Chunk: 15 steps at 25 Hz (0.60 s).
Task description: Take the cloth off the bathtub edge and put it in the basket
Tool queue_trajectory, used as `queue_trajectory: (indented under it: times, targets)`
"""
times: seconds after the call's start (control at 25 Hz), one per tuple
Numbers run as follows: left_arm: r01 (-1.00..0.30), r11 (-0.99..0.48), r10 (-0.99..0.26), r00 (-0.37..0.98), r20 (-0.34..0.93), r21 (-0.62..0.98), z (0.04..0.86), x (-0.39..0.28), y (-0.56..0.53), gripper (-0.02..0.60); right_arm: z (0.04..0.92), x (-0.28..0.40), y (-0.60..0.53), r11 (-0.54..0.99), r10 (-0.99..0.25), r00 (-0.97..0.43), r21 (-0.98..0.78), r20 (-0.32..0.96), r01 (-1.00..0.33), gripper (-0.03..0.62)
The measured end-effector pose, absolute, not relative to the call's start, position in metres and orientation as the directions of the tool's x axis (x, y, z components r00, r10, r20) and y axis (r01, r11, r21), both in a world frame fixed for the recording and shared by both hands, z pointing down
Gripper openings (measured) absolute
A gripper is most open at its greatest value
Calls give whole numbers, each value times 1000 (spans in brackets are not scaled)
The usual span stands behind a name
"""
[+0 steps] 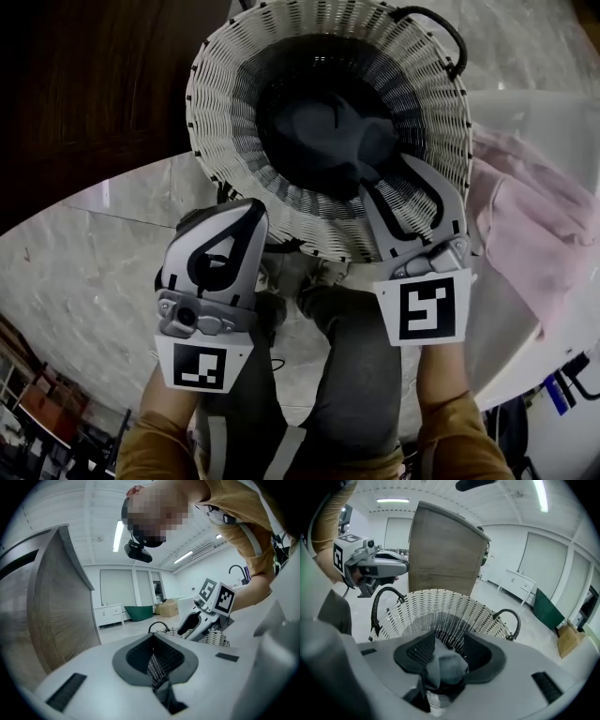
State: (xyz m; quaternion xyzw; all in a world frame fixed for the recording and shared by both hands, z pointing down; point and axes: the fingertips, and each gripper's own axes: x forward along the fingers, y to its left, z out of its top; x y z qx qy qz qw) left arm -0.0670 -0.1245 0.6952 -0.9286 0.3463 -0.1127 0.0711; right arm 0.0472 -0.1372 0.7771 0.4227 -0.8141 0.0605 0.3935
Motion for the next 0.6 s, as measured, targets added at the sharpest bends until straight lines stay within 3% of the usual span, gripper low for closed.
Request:
queue_trajectory:
  times: [0.2,0.32,0.6]
  targets:
    - [-629,-749,-661,734,157,-210,665,-63,-122,8,743,54,-132,623,-668,-314,276,675,-732,181]
    - [-623,-752,-657,738,157,-215,634,-61,-117,8,709,58,-124,616,-681,-305,295,666,-731,97]
    - [-627,-748,-659,740,130,-218,546,-56,-111,8,622,71,-107,603,-680,-283,296,677,-741,6]
